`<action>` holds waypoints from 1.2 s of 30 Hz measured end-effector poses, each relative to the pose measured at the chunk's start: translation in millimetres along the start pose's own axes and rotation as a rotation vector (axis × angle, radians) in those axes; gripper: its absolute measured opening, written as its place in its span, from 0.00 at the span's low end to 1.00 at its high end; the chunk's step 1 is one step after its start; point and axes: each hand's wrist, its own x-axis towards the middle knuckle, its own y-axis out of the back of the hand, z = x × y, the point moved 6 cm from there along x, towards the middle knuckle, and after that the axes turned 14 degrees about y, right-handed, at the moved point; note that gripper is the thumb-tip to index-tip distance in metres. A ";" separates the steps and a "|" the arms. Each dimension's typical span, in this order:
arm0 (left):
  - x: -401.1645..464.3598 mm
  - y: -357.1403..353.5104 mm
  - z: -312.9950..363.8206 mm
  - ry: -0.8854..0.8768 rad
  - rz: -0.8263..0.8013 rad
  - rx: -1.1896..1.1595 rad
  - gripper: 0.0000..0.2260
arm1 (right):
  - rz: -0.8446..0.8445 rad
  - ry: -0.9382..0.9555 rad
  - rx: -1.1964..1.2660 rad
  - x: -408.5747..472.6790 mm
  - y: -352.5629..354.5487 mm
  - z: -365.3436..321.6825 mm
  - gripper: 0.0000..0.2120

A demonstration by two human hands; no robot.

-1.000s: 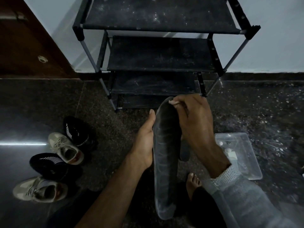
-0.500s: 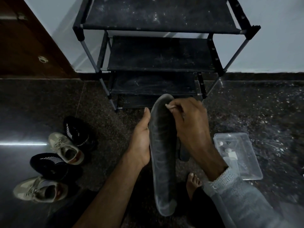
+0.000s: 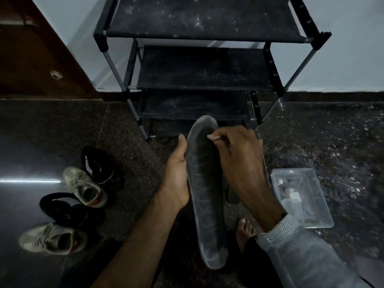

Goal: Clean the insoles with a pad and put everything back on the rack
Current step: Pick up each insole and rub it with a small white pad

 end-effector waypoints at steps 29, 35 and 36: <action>2.3 -4.8 -9.1 0.036 -0.029 -0.031 0.28 | 0.045 0.064 0.033 6.7 -1.1 -4.9 0.05; 3.7 -2.1 -8.6 0.028 -0.031 -0.014 0.27 | -0.060 0.125 0.025 3.1 -10.5 -17.1 0.09; 4.6 0.2 -8.1 0.022 -0.018 -0.023 0.26 | -0.082 0.183 0.013 1.4 -14.0 -25.5 0.11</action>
